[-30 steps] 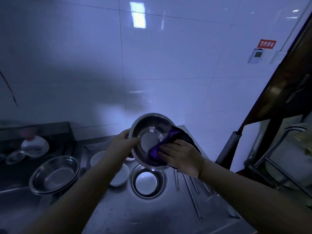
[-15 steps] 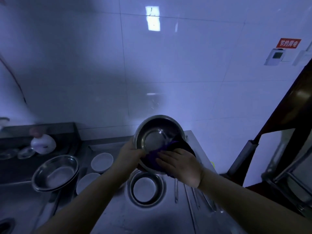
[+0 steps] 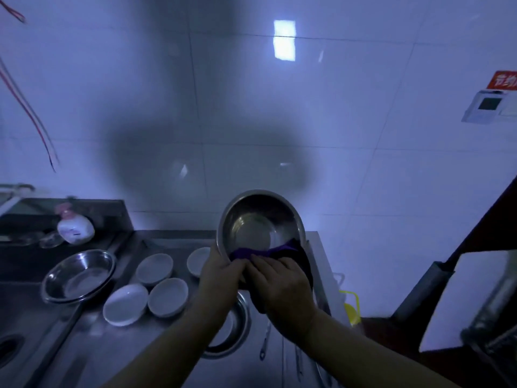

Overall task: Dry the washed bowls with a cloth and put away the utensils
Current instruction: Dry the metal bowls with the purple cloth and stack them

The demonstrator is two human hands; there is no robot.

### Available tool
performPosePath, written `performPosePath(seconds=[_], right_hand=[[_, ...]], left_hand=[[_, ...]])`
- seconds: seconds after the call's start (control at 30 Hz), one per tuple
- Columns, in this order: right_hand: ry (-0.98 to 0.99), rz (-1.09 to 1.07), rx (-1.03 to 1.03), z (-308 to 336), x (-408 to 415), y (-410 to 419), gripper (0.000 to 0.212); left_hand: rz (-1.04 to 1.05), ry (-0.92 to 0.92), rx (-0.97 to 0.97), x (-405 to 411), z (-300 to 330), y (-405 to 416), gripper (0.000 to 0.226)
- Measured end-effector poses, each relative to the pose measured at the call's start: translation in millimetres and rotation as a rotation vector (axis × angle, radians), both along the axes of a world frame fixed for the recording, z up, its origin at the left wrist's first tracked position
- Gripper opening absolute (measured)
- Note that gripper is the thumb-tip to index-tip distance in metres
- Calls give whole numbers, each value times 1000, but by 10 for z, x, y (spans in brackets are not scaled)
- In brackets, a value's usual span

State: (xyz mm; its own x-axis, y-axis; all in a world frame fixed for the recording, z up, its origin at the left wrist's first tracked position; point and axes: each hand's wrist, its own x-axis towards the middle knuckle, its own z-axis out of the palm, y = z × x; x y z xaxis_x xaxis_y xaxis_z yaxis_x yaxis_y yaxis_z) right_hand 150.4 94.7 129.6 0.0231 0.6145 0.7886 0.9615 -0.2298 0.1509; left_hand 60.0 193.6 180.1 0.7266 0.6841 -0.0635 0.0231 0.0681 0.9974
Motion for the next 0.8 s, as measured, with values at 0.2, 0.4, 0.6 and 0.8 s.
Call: performPosePath(seconds=[0.2, 0.4, 0.6, 0.8], right_hand=[[-214, 183, -98, 10, 271, -261, 26], [-430, 343, -240, 203, 662, -472, 22], [-202, 260, -4, 161, 279, -218, 18], [-212, 309, 1, 79, 147, -210, 17]], left_hand=[[-47, 86, 146, -31, 99, 68, 24], [-377, 346, 266, -172, 459, 354, 27], [166, 104, 243, -171, 122, -170, 31], [107, 17, 64, -312, 180, -106, 29]])
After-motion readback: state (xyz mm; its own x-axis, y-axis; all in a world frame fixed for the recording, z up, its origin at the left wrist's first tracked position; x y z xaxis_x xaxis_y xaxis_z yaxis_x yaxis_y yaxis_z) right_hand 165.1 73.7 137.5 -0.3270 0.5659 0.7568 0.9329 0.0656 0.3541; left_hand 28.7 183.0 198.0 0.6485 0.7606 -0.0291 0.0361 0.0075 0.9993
